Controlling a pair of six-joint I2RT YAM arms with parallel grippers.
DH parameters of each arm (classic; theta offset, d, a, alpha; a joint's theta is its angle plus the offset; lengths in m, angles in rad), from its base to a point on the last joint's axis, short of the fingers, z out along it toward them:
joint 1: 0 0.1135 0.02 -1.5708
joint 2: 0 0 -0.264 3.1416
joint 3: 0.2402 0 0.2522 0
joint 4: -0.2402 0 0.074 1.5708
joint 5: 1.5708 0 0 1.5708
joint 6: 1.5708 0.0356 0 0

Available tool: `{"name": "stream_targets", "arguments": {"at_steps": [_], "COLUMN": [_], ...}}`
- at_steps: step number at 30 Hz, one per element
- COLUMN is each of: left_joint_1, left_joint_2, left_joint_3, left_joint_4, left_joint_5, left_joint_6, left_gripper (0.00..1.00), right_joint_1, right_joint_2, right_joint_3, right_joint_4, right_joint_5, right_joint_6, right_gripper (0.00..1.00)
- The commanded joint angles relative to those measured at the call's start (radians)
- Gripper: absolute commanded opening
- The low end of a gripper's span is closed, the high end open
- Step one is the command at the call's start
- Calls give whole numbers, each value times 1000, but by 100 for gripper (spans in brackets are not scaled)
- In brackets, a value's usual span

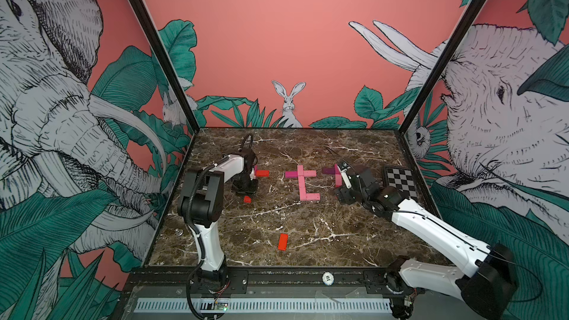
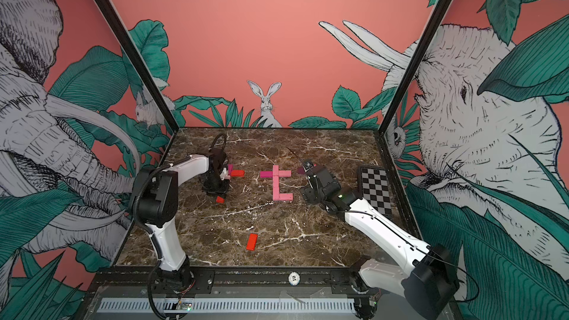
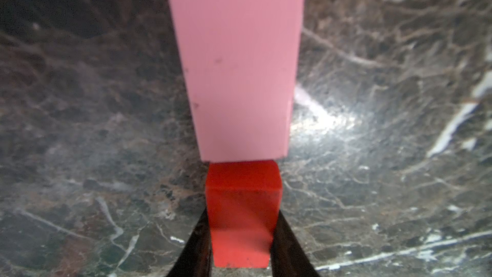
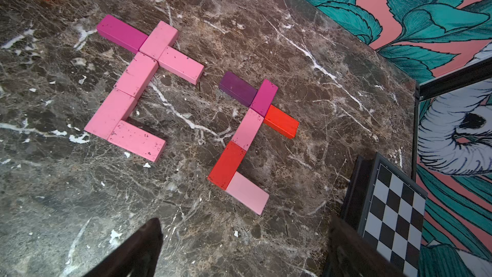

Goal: Assemble the letter t with building blocks
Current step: Adjust the building block at the center of the board.

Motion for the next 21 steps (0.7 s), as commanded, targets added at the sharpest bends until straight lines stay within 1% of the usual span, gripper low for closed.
{"name": "stream_targets", "arguments": {"at_steps": [1,21], "left_joint_1": [6,6], "left_joint_2": [22,42], "left_joint_3": [18,42], "left_joint_4": [-2,-12], "left_joint_5": [3,-1], "left_joint_6": [3,20], "left_gripper": [32,32], "right_joint_1": [-5,-6], "right_joint_2": [6,12], "right_joint_3": [17,15], "right_joint_4": [3,3], "right_joint_5": [14,20], "right_joint_6": [-5,-5], "right_gripper": [95,95]}}
